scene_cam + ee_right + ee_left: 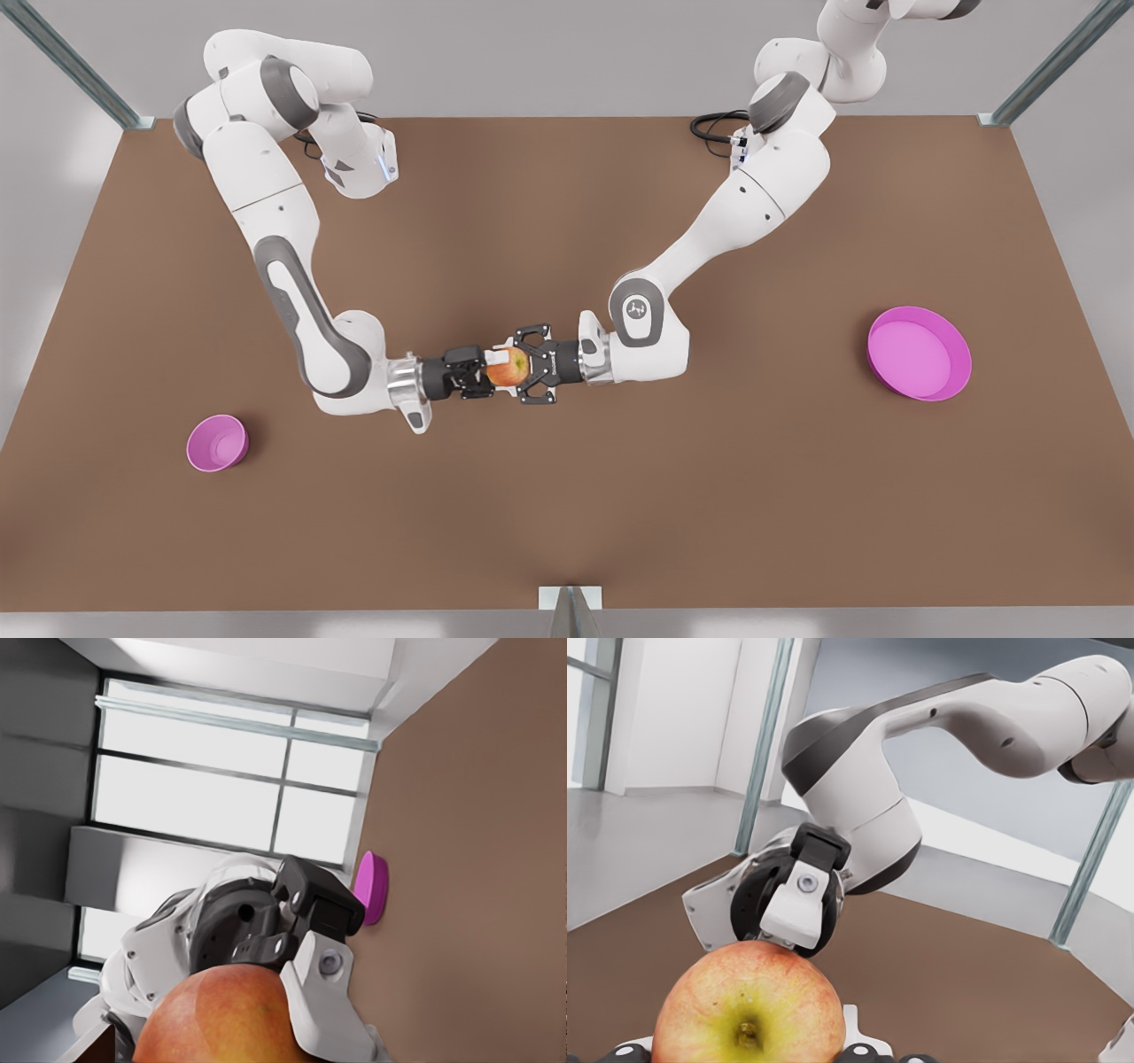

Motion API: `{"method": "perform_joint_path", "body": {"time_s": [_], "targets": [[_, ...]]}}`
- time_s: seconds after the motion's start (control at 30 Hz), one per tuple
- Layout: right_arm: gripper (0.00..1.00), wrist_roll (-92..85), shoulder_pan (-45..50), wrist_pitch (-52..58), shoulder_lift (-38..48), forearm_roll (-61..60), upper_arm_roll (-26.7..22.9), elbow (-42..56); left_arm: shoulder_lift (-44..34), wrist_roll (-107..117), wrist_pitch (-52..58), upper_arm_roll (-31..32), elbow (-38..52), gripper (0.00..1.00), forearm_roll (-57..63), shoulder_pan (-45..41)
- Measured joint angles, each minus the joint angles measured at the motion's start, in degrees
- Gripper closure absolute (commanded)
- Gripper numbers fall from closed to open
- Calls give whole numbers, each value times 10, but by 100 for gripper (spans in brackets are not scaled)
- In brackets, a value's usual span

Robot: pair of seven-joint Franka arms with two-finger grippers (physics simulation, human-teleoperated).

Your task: Use the left arm to pick up the apple from the plate, transfer it to the gripper of the right arm, and then use the right arm to place it into the bowl

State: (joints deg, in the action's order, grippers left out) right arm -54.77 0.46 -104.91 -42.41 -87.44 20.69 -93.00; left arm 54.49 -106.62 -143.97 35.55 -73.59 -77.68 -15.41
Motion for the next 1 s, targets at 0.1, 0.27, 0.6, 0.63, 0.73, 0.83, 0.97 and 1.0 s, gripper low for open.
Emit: {"method": "perform_joint_path", "body": {"time_s": [0.1,0.27,0.6,0.63,0.73,0.83,0.97,1.0], "targets": [[7,-12,1,-7,0,0,0,0,0,-4,0,0,0,30,0,-1],[33,-28,2,-14,0,0,0,0,0,-9,0,0,0,27,2,0],[33,-51,2,-21,1,2,0,3,0,-11,4,0,0,0,3,0],[33,-52,2,-22,1,2,0,3,0,-12,4,-1,0,0,3,0],[33,-57,1,-23,1,3,0,3,-1,-12,4,-1,-1,0,3,3],[33,-60,0,-25,2,4,-2,4,-4,-13,4,-1,-6,0,5,10],[33,-65,-2,-26,2,4,-6,4,-10,-13,5,0,-19,0,5,19],[33,-65,-4,-26,2,6,-7,4,-11,-13,5,1,-21,0,5,19]]}}
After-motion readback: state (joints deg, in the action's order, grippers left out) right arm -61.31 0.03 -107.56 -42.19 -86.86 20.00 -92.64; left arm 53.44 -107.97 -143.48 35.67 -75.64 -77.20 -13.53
